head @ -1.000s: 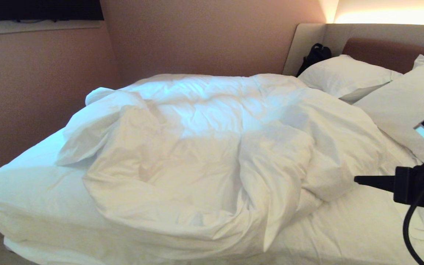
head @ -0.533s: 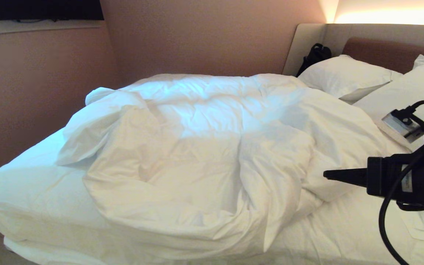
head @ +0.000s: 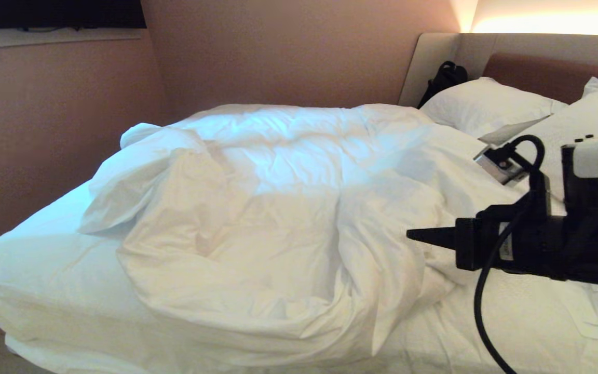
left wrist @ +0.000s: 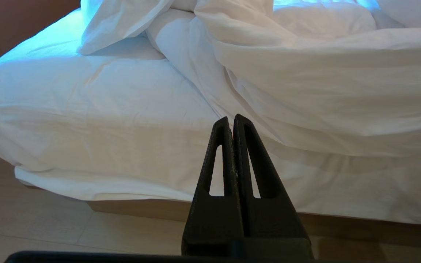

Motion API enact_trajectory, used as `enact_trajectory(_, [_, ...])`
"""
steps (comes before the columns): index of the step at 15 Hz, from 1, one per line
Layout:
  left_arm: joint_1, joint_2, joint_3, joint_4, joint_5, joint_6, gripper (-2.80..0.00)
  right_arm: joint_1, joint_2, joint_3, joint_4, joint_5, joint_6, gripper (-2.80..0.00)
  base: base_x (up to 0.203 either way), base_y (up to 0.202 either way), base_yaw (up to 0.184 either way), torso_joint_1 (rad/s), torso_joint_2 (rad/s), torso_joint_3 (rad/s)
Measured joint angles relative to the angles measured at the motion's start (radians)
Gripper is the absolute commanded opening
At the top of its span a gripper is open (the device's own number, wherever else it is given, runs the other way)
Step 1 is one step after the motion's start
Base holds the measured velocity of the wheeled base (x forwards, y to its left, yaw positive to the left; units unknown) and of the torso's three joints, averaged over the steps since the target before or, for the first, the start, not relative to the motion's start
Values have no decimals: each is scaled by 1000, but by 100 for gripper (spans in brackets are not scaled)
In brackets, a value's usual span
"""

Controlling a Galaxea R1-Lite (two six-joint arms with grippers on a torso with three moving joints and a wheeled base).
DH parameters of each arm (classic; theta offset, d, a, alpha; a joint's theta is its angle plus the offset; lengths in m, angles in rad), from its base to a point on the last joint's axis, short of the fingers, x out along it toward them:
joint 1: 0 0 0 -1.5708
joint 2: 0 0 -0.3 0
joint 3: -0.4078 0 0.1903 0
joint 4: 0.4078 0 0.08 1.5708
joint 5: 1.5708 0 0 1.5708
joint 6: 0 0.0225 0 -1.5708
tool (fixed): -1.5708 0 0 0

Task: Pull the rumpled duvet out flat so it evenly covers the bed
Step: Hold the folded corner of the quilt

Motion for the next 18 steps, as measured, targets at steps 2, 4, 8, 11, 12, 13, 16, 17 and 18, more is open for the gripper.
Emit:
enact_trajectory(2, [0,0,0,0,0,0,-280,55,72,-48,-42,-42,-47,-280,0,0,0,0,0,0])
enact_trajectory(4, [0,0,0,0,0,0,-280,104,125,-108,-77,-86,-79,-280,0,0,0,0,0,0])
enact_trajectory(8, [0,0,0,0,0,0,-280,178,204,-183,-99,-155,-102,0,0,0,0,0,0,0])
enact_trajectory(11, [0,0,0,0,0,0,-280,215,250,-202,-103,-166,-107,0,0,0,0,0,0,0])
enact_trajectory(12, [0,0,0,0,0,0,-280,222,267,-209,-103,-166,-107,0,0,0,0,0,0,0])
enact_trajectory(13, [0,0,0,0,0,0,-280,228,284,-217,-103,-169,-107,0,0,0,0,0,0,0])
enact_trajectory(16, [0,0,0,0,0,0,-280,235,343,-250,-104,-173,-107,0,0,0,0,0,0,0])
enact_trajectory(17, [0,0,0,0,0,0,-280,235,369,-269,-103,-178,-106,0,0,0,0,0,0,0])
enact_trajectory(18, [0,0,0,0,0,0,-280,235,397,-293,-104,-187,-105,0,0,0,0,0,0,0])
